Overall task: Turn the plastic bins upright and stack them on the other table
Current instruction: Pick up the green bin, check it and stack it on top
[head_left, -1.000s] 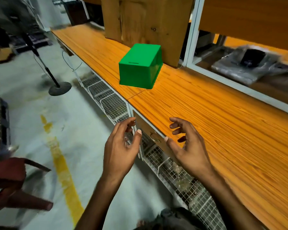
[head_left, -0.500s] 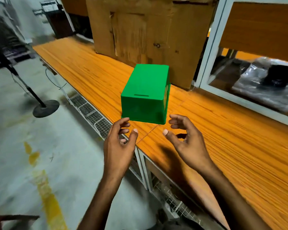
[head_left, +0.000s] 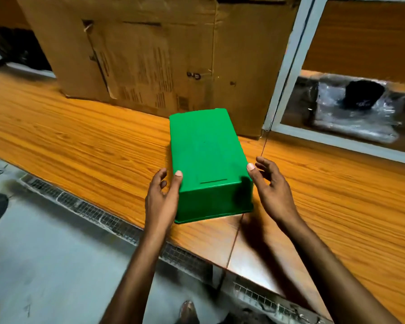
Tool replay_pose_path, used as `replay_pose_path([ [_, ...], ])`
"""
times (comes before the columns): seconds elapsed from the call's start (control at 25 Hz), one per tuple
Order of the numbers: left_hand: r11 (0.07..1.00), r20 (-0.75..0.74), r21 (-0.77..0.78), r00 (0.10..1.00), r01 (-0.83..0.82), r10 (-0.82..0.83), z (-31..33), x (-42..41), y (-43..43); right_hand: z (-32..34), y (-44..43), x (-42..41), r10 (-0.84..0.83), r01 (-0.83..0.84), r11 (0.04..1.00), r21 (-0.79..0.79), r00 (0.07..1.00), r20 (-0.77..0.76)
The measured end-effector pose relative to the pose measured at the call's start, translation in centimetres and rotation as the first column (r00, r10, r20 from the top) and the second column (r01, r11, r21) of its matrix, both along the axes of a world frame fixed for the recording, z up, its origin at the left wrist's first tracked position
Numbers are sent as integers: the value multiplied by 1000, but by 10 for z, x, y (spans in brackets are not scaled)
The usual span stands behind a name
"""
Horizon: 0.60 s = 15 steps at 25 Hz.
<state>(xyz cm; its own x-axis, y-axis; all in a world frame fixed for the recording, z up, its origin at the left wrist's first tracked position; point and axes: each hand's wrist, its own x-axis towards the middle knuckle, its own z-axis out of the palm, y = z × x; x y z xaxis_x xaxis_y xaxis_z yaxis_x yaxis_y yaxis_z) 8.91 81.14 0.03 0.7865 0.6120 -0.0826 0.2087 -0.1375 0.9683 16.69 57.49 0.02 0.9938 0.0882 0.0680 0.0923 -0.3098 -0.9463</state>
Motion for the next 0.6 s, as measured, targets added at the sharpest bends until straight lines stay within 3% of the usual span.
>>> replay_pose_path([
  [0.12, 973, -34, -207, 993, 105, -115, -11, 29, 23, -1, 20, 23, -36, 32, 999, -29, 987, -158],
  [0.28, 930, -19, -311, 977, 194, -210, -11, 46, 34, 0, 35, 33, 6, 26, 994, 102, 954, -301],
  [0.4, 918, 101, -338, 978, 208, -185, 4, 44, 37, 20, 34, 23, 32, 7, 989, 147, 966, -257],
  [0.6, 897, 325, -300, 918, 326, -225, 74, 48, 45, 84, 4, 14, 101, -90, 947, 307, 995, -19],
])
